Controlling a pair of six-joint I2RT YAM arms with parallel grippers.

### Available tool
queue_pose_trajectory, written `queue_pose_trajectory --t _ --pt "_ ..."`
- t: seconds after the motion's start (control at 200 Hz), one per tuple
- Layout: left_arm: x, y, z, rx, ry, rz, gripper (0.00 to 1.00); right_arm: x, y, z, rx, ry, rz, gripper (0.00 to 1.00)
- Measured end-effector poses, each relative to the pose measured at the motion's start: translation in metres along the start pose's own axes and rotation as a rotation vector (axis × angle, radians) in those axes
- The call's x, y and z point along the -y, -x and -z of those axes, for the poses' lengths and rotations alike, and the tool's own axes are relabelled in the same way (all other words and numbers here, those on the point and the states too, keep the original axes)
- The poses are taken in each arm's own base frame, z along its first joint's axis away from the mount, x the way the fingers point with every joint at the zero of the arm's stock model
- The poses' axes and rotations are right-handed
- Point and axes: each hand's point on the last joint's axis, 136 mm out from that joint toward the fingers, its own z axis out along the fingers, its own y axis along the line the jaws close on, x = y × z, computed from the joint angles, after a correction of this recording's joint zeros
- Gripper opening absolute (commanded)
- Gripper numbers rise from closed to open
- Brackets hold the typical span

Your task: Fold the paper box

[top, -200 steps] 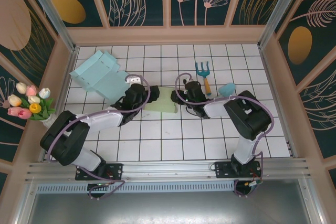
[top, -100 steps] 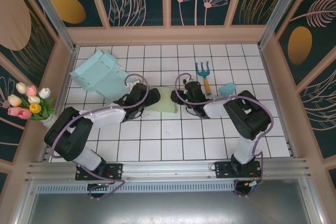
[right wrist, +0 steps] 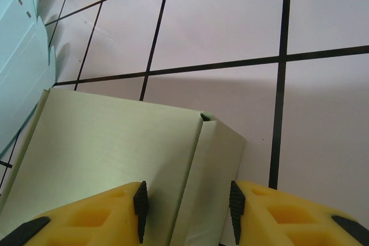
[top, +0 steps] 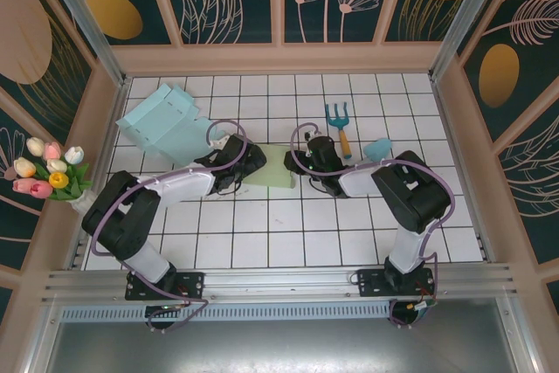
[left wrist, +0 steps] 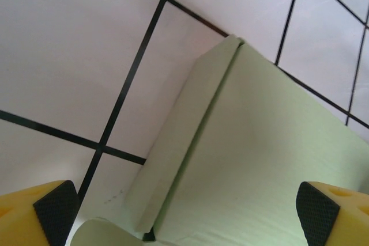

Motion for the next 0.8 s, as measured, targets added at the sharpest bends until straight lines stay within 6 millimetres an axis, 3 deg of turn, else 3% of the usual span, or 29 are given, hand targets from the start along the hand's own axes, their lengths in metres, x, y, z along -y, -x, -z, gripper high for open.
queue_pose_trajectory --t 0.801 --pt "-0.0023 -0.0093 -0.0022 -0.017 0.043 0.055 0.94 -0.0001 0.0001 0.0001 0.006 0.005 0.008 0.45"
